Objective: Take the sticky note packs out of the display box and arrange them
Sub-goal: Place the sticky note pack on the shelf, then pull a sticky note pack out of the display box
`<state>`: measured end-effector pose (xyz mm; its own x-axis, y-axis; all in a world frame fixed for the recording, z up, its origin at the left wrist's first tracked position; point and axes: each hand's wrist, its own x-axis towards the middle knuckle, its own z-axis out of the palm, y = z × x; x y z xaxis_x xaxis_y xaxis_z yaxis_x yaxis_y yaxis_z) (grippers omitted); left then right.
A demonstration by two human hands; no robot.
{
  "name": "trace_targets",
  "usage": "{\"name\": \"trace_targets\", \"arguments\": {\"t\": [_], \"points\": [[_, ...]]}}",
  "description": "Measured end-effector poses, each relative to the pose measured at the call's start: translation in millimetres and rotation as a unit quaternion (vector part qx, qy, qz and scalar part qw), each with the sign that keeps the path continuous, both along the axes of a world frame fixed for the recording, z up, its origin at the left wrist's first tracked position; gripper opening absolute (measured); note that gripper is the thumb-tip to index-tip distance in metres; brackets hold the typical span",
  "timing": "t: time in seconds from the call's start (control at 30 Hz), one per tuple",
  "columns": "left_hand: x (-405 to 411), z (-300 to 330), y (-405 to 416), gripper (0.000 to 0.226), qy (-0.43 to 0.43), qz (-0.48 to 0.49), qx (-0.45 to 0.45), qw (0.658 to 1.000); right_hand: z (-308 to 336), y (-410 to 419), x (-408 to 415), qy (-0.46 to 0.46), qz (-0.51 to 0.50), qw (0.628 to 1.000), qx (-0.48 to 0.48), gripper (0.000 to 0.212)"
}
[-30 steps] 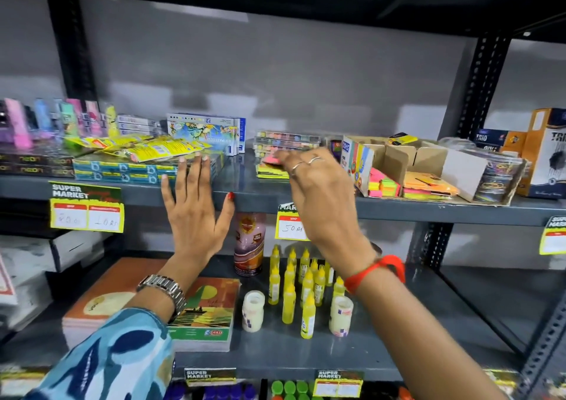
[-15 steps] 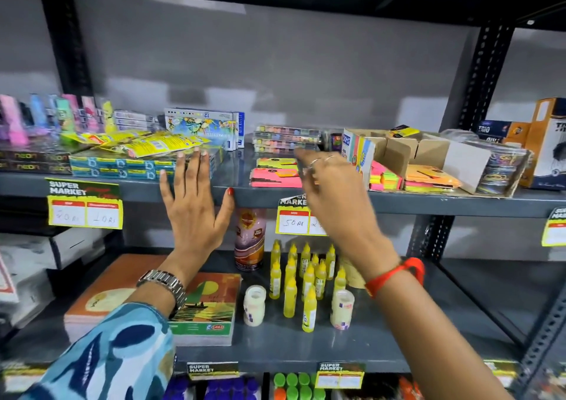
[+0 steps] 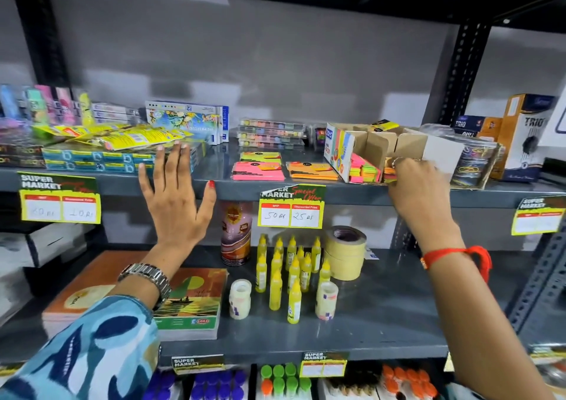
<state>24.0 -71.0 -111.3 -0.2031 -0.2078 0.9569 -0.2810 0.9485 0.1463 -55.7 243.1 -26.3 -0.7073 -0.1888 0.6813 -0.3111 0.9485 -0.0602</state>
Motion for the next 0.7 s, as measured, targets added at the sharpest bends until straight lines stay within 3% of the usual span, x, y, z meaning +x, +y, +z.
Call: {"name": "trace_targets", "arguments": {"t": [0.1, 0.27, 0.4, 0.5, 0.57, 0.7], "points": [[1, 0, 0, 0.066, -0.005, 0.000, 0.002, 1.000, 0, 2, 0, 0.025, -0.012, 1.000, -0.005, 0.014], [3, 1, 0, 0.066, -0.016, -0.003, 0.004, 1.000, 8, 3, 3, 0.060, -0.016, 0.985, -0.161, 0.016], [3, 1, 0, 0.068, -0.021, -0.001, 0.007, 1.000, 11, -13, 7, 0.227, 0.051, 0.947, -0.221, 0.025], [3, 1, 0, 0.068, -0.023, 0.003, 0.003, 1.000, 8, -34, 8, 0.345, 0.136, 0.912, -0.177, 0.025], [3, 1, 0, 0.067, -0.023, 0.002, 0.002, 1.000, 3, -50, 10, 0.354, 0.191, 0.905, -0.143, 0.026], [3, 1, 0, 0.068, -0.025, 0.003, 0.001, 1.000, -9, -73, 8, 0.268, 0.318, 0.901, -0.124, 0.026]]}}
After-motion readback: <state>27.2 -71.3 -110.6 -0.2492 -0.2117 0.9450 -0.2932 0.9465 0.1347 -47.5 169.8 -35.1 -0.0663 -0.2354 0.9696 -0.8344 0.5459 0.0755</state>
